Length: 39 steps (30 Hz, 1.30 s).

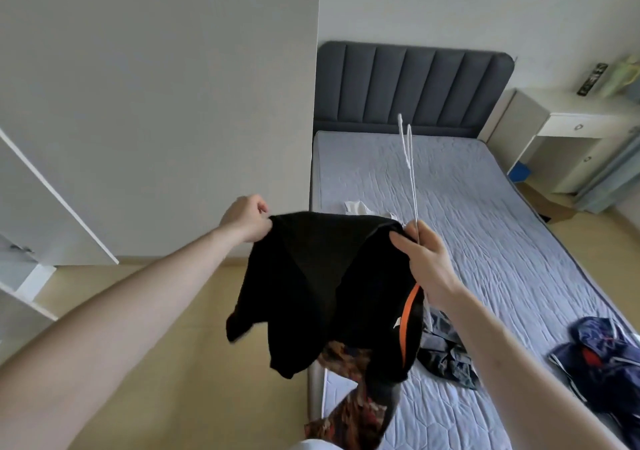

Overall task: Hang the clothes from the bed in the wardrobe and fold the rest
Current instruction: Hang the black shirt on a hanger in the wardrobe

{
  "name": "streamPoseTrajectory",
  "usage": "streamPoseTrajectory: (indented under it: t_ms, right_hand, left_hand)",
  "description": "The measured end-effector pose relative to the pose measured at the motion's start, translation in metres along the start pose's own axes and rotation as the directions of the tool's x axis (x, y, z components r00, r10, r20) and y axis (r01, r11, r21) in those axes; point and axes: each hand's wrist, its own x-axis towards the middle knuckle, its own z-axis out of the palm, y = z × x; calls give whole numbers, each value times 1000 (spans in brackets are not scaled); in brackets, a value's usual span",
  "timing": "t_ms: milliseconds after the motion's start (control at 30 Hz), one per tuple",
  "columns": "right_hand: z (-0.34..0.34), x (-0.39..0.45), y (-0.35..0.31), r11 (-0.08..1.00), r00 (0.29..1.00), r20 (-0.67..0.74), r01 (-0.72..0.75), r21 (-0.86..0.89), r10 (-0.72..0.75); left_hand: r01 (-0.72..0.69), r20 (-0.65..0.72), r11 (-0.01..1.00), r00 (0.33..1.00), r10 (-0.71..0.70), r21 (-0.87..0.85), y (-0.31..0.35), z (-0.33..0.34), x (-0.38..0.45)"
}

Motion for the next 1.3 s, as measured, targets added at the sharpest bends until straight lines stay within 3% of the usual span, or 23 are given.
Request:
streamPoseTrajectory:
  t_ms: [133, 267, 333, 467, 600, 733, 833, 1000, 1300]
  right_hand:
    - [13, 9, -3, 999, 998, 44, -54, -2, 54]
    - [22, 9, 2, 996, 994, 48, -92, -18, 93]
    - [24, 7, 2, 993, 991, 56, -117, -22, 119]
    - [24, -1, 0, 988, 987, 88, -126, -94, 135]
    - [22, -8, -5, 984, 986, 87, -132, -117, 143]
    - [31, -12, -10, 985, 977, 124, -168, -41, 172]
    - [13, -15, -15, 984, 973, 151, -166, -66, 174]
    - [-32, -19, -9, 964, 954, 209, -175, -202, 217]
    - [-23, -25, 30, 892, 931, 282, -88, -443, 232]
  left_hand:
    - [-166, 162, 960, 965, 205, -227, 14, 48, -59]
    - [-185, 471, 940, 827, 307, -287, 17, 94, -120]
    - [-212, 414, 933, 851, 322, -290, 18, 112, -133]
    - [-216, 168, 872, 934, 316, -439, 42, 121, -133]
    - [-227, 154, 798, 917, 369, -559, 63, 117, -120]
    - [-310, 39, 799, 923, 383, -515, 69, 113, -98]
    - [-313, 32, 809, 925, 378, -498, 62, 91, -78]
    - [-320, 152, 804, 882, 446, -500, 57, 41, -70]
    - [-298, 140, 737, 873, 468, -607, 77, -23, -90]
